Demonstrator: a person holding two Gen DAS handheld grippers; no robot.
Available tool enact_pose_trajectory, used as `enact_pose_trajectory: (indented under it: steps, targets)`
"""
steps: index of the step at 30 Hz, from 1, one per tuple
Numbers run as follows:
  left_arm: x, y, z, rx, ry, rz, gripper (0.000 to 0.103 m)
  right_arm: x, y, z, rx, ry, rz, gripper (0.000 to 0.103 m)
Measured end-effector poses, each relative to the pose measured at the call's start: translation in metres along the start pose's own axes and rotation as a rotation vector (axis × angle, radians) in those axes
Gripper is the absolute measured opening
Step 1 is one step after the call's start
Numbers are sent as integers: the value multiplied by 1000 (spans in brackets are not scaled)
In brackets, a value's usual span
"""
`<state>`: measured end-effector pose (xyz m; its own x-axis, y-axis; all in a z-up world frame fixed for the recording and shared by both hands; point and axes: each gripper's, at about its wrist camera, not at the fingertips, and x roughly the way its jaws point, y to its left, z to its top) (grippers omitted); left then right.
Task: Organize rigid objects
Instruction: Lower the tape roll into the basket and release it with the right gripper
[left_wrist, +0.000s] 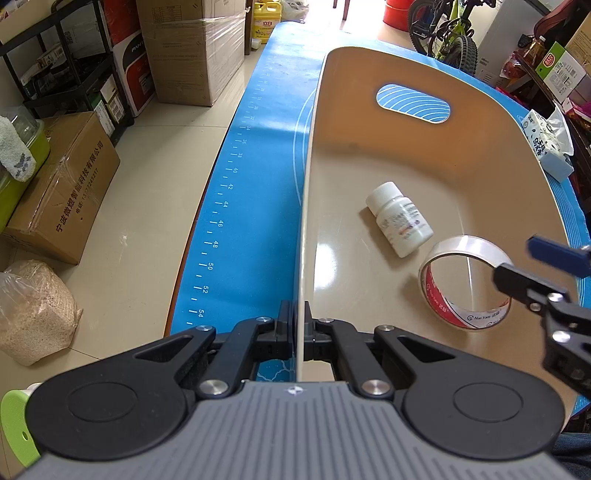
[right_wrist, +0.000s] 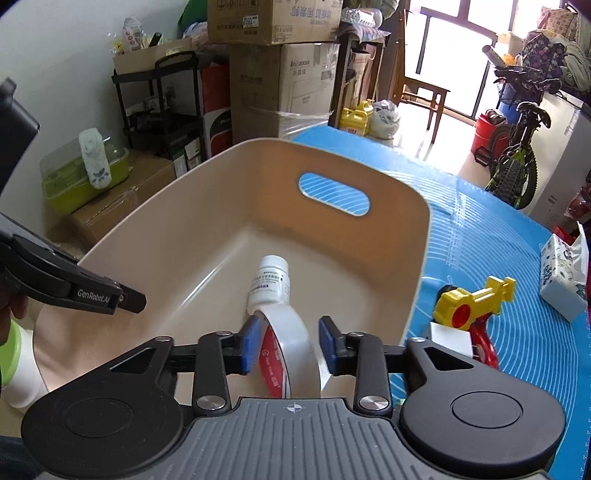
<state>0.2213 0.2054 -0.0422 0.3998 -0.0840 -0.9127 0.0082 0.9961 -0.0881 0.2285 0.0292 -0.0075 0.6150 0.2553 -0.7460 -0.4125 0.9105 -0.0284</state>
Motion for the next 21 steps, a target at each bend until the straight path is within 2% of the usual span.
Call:
enact_pose_trajectory:
  steps: [7,13,21]
  targets:
    - [0,0,0,0,0,-1,4,-27,-19,0,30,-55,-23,64]
    - [0,-1,0,-1,0,-3,4,-47,-55,-5,113,-100,-81,66]
    - [0,-2,1,-1,0,-4,4,-49,-107,-29,206,-79,-186,67]
